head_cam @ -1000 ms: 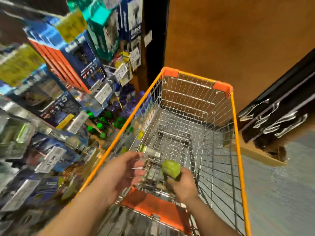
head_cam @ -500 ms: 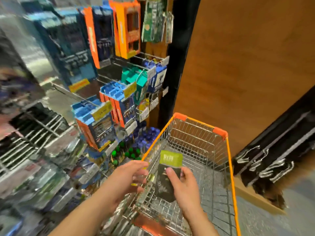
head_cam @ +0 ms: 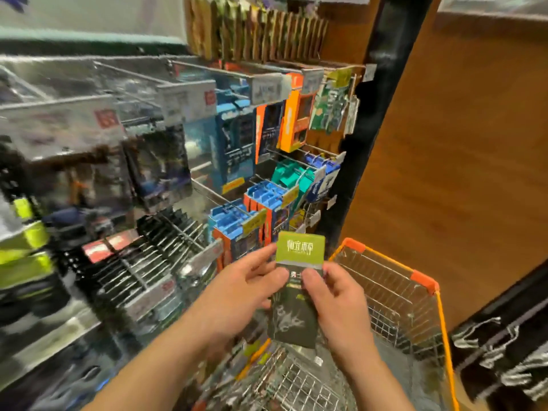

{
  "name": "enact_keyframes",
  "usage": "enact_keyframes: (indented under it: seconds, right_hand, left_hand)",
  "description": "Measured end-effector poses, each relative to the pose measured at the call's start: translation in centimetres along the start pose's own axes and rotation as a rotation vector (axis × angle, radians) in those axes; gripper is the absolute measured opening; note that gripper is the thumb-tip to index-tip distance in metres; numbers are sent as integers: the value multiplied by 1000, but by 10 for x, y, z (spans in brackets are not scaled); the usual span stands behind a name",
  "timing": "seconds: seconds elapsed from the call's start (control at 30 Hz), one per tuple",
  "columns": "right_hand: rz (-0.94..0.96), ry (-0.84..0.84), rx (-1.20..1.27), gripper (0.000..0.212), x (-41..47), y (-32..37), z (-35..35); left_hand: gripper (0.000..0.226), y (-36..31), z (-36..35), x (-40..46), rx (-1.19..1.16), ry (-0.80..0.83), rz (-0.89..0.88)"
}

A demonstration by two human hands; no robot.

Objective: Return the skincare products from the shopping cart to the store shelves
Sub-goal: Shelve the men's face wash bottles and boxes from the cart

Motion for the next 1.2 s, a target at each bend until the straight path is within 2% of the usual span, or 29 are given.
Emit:
enact_keyframes:
  seconds: [0.07, 0.13, 0.33, 0.47, 0.63, 0.8, 0.93, 1.03, 1.2]
  right_hand:
    - [18, 56, 15, 36, 0, 15, -20]
    - [36, 102, 43, 45, -1, 26, -41]
    - [92, 273, 61, 38, -5, 63, -106]
    - [131, 396, 73, 36, -13, 77, -156]
    - [200, 459, 25, 46, -26, 93, -206]
    - [325, 561, -83, 39, -39, 129, -257]
    - [408, 576, -88, 42, -46, 163, -289]
    - [476, 575, -124, 30, -49, 187, -309]
    - [526, 522, -130, 23, -40, 219, -330]
  left_hand:
    - [61, -14, 18, -14, -2, -25, -20]
    - [63, -27, 36, -26, -22, -53, -42]
    - [40, -50, 90, -63, -157, -210, -103]
    - [57, -67, 131, -101, -199, -325, -166]
    - [52, -92, 177, -145, -154, -453, -277]
    - [59, -122, 220, -188, -58, -582, -410]
    - [60, -144, 249, -216, 31, -686, -486]
    - [55, -159, 262, -232, 59, -734, -544]
    - [51, -171, 273, -241, 6, -741, -547]
Point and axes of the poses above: each hand's wrist, its own x-axis towards the middle knuckle, its own z-axis out of the back of the hand, y = z × x, the point moved 9 cm from there along x, towards the middle knuckle, and after that the axes turned 7 degrees about -x, right-handed, at the moved point
